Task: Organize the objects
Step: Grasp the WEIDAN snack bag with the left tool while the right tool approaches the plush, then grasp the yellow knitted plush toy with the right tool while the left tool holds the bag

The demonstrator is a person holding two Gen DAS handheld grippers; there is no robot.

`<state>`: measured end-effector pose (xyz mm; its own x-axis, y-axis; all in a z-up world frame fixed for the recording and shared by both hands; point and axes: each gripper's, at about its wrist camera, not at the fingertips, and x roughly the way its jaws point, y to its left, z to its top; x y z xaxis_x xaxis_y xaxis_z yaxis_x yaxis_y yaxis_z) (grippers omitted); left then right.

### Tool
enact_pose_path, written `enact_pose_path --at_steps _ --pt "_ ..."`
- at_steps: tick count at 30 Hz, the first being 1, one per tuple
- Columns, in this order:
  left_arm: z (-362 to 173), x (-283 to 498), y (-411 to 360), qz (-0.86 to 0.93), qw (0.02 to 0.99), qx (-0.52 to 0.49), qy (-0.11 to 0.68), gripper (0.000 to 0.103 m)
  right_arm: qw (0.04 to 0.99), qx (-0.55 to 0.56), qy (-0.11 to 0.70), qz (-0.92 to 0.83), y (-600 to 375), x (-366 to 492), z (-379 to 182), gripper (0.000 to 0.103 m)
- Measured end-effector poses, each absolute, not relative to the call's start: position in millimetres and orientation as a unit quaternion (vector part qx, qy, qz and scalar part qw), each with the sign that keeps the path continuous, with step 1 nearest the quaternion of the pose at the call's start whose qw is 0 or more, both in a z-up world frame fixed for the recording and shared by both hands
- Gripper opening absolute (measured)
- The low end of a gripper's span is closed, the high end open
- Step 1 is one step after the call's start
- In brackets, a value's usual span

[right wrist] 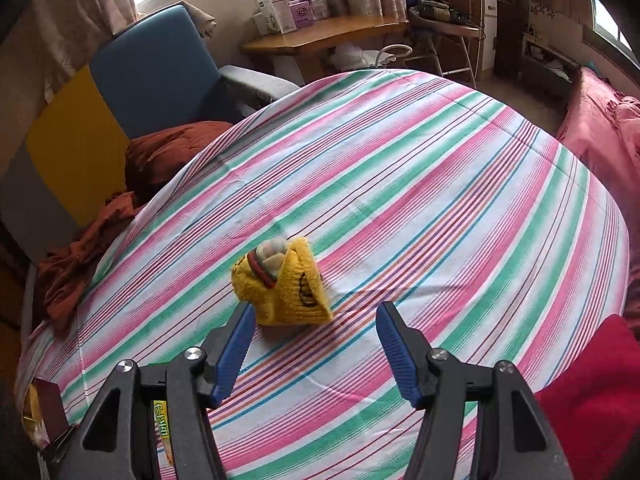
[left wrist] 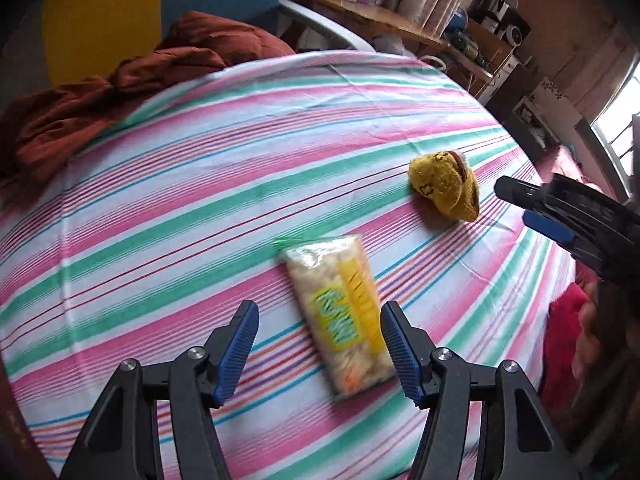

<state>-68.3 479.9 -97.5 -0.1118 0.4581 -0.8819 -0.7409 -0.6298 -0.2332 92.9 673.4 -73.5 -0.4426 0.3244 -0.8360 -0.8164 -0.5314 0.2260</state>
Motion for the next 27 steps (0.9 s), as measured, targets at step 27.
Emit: enact_pose_path --at_steps 27 --pt "-118 -63 383 0.781 0.401 -0.454 0.154 0.049 0.313 -0.472 0.231 0.791 700 14 -117 0.069"
